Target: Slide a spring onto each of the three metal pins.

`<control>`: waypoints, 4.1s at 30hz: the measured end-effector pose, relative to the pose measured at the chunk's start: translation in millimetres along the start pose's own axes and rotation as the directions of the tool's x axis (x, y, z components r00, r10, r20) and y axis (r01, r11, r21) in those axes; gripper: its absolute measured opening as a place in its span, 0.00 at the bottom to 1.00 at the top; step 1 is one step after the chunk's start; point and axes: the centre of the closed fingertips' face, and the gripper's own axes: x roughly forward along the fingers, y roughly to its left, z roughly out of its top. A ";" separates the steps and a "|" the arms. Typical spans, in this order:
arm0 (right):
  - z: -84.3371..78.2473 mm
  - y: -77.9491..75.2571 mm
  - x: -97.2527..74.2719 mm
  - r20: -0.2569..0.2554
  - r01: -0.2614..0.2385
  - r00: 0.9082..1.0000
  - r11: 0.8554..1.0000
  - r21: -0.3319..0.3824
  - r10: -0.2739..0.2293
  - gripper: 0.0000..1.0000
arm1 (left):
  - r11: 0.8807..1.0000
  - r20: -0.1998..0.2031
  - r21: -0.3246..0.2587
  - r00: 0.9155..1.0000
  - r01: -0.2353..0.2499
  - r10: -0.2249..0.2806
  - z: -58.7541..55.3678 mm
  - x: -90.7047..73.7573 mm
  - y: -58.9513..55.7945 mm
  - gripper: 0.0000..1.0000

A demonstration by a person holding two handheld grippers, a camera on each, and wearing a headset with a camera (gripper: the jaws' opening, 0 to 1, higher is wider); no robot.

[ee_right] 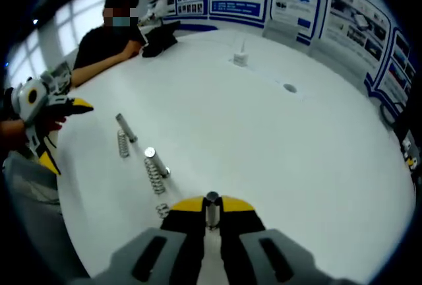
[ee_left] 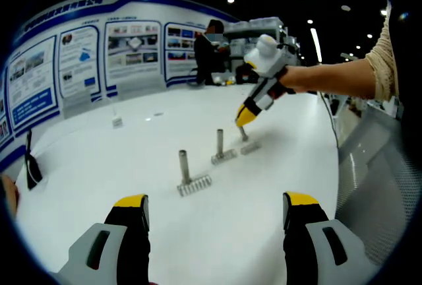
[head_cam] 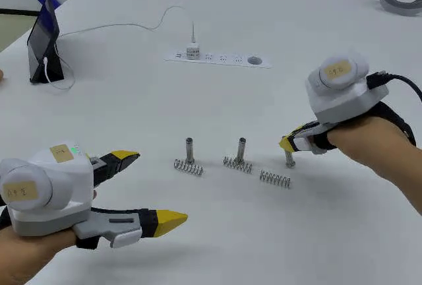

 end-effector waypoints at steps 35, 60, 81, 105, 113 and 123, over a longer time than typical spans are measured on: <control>-8.0 4.5 -14.5 0.194 -0.055 0.979 0.998 -0.021 0.058 0.09 | 1.000 -0.002 0.005 1.000 0.000 0.000 1.1 0.0 -3.7 0.85; -13.2 2.2 -15.0 0.198 -0.055 0.979 0.998 -0.022 0.059 0.14 | 1.000 -0.001 0.004 1.000 0.006 -0.006 0.6 1.3 -6.1 0.85; -40.3 22.9 -21.1 0.136 -0.113 0.983 0.989 -0.093 0.125 0.17 | 1.000 -0.003 0.006 1.000 0.014 -0.014 0.9 4.0 -7.3 0.85; -44.1 33.0 5.8 0.061 -0.185 0.978 0.962 -0.199 0.201 0.16 | 1.000 -0.009 0.005 1.000 0.009 -0.009 0.1 1.8 -8.1 0.85; -52.1 32.3 8.7 0.007 -0.210 0.976 0.947 -0.243 0.219 0.15 | 1.000 -0.010 0.006 1.000 0.011 -0.011 -0.3 2.4 -9.5 0.85; -52.1 36.1 10.7 -0.035 -0.240 0.970 0.929 -0.282 0.240 0.12 | 1.000 -0.011 0.007 1.000 0.025 -0.025 -1.4 5.0 -13.8 0.85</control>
